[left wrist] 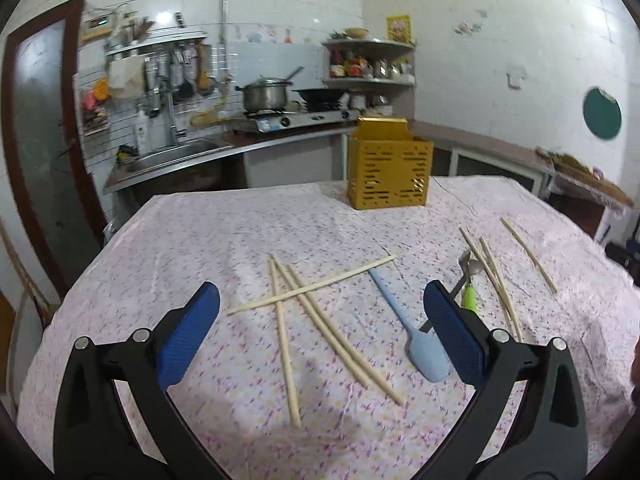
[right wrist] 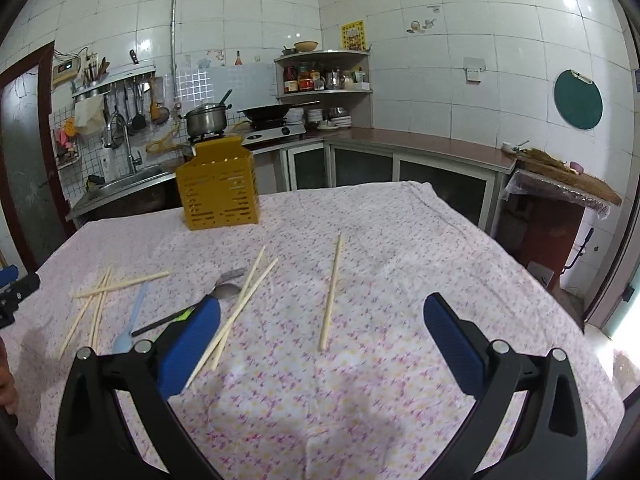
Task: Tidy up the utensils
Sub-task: 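Close the right gripper on a single upright chopstick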
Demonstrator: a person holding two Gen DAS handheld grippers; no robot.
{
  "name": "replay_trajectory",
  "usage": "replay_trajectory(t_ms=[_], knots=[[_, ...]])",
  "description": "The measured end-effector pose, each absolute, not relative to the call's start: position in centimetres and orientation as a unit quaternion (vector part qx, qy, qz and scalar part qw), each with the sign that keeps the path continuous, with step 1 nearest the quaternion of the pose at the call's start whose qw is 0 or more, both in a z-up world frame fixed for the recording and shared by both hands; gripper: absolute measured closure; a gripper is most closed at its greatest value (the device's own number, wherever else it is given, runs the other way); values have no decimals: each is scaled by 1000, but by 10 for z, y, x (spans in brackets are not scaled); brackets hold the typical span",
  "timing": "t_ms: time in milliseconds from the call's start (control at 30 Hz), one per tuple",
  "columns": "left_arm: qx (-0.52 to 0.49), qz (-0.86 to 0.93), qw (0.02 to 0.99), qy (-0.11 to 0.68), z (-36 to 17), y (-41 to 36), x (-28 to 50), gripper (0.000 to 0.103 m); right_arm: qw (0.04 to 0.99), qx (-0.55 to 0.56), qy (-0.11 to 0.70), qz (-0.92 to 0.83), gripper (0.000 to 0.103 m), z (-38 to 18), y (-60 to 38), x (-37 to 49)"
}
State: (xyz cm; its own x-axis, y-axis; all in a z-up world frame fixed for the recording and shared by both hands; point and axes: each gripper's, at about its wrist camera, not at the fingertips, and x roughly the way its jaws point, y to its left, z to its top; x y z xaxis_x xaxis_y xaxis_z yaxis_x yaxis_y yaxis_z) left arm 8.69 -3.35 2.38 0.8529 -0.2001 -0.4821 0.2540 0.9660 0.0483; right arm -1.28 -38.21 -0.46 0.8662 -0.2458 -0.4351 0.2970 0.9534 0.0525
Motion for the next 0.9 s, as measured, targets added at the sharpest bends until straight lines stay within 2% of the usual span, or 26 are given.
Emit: replay_trajectory(t_ms=[300,467,633,700,900], knots=[[103,-138,947,271,22,-65,123,4,937,77,314,-134,6,-33,-399,18],[107,-139,945,277,18,-71,133,4,916,88,368,-133,36,-58,-403,45],[102,-138,941,290,10,-73,147,4,900,109,402,-126,60,-81,-410,62],[103,-138,941,290,7,-75,150,4,901,113,402,-119,61,-85,-409,65],[105,-140,938,298,-2,-88,164,4,900,106,405,-120,76,-90,-409,75]])
